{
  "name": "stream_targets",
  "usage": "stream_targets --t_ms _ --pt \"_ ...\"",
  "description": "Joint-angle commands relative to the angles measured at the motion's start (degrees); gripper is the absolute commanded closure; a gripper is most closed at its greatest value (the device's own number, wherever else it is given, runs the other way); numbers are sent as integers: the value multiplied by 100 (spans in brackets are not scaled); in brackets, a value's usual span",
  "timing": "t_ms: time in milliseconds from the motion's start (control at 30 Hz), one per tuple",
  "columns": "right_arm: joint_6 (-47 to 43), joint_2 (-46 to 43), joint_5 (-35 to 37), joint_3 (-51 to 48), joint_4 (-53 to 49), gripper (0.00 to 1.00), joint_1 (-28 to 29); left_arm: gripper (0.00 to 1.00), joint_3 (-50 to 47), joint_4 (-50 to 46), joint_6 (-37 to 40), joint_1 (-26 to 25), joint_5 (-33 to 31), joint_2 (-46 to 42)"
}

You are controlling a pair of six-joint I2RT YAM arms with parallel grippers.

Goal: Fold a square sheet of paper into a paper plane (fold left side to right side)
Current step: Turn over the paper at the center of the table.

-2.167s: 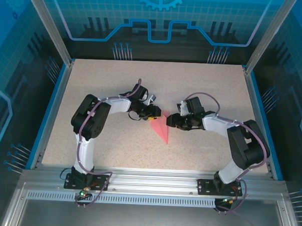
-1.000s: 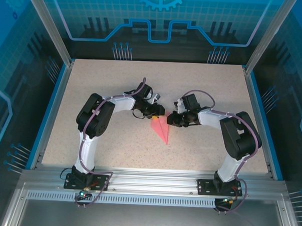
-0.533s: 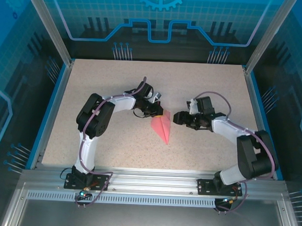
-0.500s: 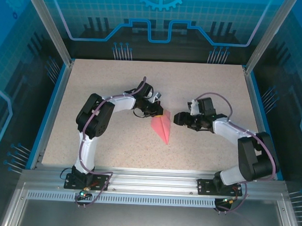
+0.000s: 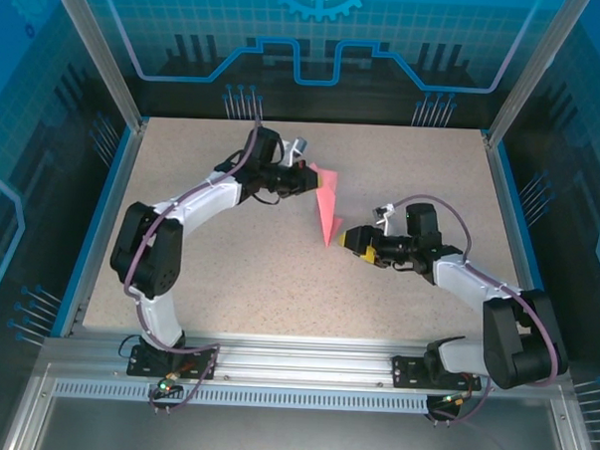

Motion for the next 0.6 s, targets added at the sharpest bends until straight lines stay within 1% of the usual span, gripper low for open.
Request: stream_targets --t_ms 0,67,167,300,433,567 --pt "403 -40 -547 -7 613 0 130 100 171 268 -308 -23 269 -227" --pt "433 -23 -444 27 608 0 161 100 148 413 -439 -17 341 -299" --pt "644 73 -440 9 1124 0 223 100 113 666 -722 -22 527 -375" --pt "822 316 -448 173 1528 1 321 100 57 988 -1015 -30 747 -431" --pt "1067 529 -473 370 1989 9 332 100 17 993 -1070 -32 883 -459" --pt "1044 601 -514 695 2034 19 314 100 -74 1130 -1193 -48 1052 -432"
